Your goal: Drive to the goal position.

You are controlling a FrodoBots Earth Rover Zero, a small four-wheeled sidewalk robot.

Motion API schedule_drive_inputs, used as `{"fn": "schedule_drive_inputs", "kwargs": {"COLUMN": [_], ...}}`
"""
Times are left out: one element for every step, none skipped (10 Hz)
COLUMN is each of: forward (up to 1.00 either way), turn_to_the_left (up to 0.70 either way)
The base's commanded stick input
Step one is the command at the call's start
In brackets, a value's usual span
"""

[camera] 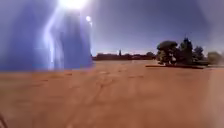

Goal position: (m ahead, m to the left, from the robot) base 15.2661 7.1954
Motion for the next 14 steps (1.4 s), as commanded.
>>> {"fn": "schedule_drive_inputs", "kwargs": {"forward": [0.7,0.7,0.7,0.7,0.7,0.7,0.7,0.7,0.7,0.7,0.7,0.7,0.7,0.7], "turn_to_the_left": [-0.29,-0.13,0.0,0.0,0.0,0.0,0.0,0.0,0.0,0.0,0.0,0.0,0.0,0.0]}}
